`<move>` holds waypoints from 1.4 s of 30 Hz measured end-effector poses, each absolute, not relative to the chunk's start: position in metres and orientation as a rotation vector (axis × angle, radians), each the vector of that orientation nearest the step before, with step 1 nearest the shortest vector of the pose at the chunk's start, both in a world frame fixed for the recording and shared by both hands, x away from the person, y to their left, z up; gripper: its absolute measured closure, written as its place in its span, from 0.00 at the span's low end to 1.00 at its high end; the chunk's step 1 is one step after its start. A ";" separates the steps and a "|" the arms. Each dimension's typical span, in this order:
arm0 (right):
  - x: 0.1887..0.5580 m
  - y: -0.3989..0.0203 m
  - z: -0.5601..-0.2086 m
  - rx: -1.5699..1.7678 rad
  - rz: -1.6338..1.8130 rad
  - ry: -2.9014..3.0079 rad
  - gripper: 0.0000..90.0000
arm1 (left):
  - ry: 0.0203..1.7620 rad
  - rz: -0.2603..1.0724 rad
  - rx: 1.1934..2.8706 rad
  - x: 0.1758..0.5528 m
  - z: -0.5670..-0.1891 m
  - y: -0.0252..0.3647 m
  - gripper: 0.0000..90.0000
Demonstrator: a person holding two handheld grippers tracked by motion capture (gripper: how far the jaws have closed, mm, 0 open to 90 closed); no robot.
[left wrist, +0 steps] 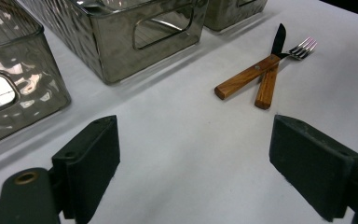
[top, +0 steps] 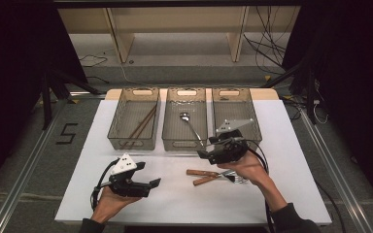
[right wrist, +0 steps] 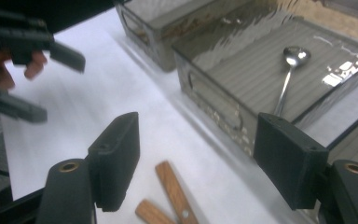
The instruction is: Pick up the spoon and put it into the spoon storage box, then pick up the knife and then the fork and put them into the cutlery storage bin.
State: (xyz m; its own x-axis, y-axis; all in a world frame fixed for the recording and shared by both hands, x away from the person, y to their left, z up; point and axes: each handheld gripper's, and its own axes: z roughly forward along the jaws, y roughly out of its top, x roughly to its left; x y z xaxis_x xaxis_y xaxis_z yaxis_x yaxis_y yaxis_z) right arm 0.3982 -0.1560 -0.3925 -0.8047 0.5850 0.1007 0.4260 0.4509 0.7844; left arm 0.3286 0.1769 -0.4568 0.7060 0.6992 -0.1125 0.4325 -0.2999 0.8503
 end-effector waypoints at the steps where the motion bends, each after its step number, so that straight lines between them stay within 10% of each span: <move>1: 0.396 -0.157 -0.396 0.876 1.263 2.518 0.35 | 0.874 0.344 1.934 0.328 -0.457 0.177 0.18; 42: 0.388 -0.161 -0.439 0.741 0.965 2.698 0.35 | 0.877 0.312 1.924 0.330 -0.461 0.180 0.18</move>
State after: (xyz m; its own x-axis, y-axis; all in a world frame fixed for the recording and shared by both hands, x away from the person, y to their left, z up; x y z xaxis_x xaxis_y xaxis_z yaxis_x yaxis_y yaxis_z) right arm 0.3879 -0.1606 -0.4387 -0.8592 0.5116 -0.0029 0.3936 0.6647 0.6351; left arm 0.3303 0.1797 -0.4607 0.7084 0.6909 -0.1442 0.4447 -0.2782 0.8514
